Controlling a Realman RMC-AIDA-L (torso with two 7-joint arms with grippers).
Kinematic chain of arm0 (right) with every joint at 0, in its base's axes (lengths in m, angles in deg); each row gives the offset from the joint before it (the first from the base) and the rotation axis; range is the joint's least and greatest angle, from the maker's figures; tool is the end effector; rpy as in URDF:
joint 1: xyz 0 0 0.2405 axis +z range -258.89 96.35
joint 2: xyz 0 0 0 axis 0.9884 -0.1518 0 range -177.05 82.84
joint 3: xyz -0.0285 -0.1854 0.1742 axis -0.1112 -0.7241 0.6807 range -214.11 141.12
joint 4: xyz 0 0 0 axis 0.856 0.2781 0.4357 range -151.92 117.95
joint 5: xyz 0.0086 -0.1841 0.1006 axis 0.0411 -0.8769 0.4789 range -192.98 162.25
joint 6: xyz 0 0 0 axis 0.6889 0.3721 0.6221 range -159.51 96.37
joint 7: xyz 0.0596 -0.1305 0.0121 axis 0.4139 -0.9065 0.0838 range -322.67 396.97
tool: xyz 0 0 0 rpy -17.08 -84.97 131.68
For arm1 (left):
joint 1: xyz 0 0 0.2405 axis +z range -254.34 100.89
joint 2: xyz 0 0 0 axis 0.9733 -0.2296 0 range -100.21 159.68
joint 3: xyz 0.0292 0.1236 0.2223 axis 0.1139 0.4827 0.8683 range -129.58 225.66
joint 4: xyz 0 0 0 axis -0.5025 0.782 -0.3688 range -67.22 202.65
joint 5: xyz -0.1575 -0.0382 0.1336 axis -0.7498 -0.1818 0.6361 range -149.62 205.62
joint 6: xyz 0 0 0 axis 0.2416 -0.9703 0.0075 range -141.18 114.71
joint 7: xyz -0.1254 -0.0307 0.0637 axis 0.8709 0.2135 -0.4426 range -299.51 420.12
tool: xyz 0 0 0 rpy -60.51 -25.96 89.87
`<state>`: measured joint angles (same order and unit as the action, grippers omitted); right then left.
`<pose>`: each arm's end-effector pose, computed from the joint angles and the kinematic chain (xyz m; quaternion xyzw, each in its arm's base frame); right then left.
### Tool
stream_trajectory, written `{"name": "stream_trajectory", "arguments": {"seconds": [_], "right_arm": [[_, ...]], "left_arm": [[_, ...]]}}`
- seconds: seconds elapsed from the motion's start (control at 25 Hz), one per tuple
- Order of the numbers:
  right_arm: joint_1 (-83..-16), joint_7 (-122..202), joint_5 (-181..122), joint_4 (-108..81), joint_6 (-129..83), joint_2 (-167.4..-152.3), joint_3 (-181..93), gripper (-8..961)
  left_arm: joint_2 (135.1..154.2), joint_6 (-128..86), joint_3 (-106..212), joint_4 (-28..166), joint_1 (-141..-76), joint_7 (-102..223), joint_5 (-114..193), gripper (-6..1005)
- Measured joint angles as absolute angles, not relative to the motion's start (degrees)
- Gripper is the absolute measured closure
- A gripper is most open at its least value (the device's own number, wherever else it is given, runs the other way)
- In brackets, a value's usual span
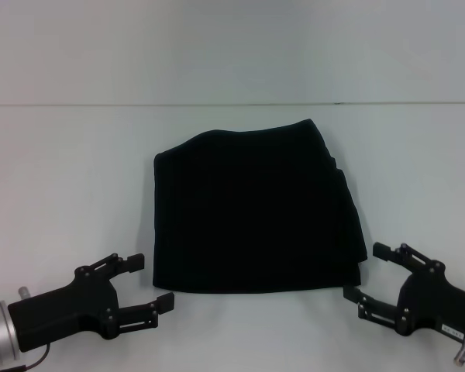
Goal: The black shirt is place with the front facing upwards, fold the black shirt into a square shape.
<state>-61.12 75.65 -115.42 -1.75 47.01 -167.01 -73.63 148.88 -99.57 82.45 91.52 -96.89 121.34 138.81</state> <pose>0.3299 0.2641 -0.0509 -0.9067 0.1685 0.2550 0.2907 -0.3260 0.2628 -0.0281 -0.9053 -0.2596 -0.2743 0.1947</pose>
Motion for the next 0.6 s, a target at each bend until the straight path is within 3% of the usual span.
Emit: {"name": "stream_trajectory", "arguments": {"seconds": [0.6], "right_arm": [[-61.2, 74.5, -115.2, -2.4, 46.7, -167.04, -72.1, 54]], "left_arm": [[148.67, -97.4, 82.1, 91.5, -97.6, 121.6, 138.6, 47]]}}
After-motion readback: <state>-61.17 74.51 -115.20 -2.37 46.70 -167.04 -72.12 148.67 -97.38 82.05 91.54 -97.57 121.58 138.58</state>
